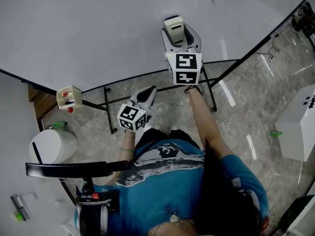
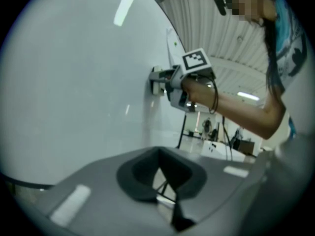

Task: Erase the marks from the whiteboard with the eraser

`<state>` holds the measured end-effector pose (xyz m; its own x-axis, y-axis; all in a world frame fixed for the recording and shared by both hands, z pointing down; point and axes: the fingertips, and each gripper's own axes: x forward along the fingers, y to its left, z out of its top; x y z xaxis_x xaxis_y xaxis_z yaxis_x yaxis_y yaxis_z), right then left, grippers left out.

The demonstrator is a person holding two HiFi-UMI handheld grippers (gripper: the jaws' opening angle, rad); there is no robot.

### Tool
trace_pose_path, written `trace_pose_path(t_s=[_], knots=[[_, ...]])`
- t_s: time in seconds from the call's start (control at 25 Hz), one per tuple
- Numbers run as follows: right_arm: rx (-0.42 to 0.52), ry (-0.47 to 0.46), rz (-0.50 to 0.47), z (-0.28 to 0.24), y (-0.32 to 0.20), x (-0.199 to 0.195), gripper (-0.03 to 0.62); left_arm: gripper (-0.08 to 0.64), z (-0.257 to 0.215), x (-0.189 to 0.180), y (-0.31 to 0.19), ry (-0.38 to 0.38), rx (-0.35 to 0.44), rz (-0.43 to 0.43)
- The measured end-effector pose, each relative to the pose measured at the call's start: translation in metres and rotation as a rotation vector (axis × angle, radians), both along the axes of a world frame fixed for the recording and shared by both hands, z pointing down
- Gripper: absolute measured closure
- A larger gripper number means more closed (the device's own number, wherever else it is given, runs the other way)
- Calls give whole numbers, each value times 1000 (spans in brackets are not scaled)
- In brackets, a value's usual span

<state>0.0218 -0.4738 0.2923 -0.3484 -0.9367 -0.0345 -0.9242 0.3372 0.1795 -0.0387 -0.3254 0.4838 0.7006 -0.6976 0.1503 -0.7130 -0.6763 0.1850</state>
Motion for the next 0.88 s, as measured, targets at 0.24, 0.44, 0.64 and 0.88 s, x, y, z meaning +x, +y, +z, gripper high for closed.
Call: trace_pose_path(t_s=[0.24, 0.44, 0.64, 0.88], knots=[[-96, -68, -1, 38, 27, 3, 330, 558, 4, -13, 9, 0, -8, 21], [-197, -75, 51, 92, 62, 15, 330, 558, 19, -13, 22, -1, -35, 76], [-290, -57, 111, 141, 99, 21, 330, 558, 37, -15, 40, 7, -72, 132], [-362, -37, 123, 175, 145, 29, 330, 558, 37, 3, 62, 17, -78, 170]])
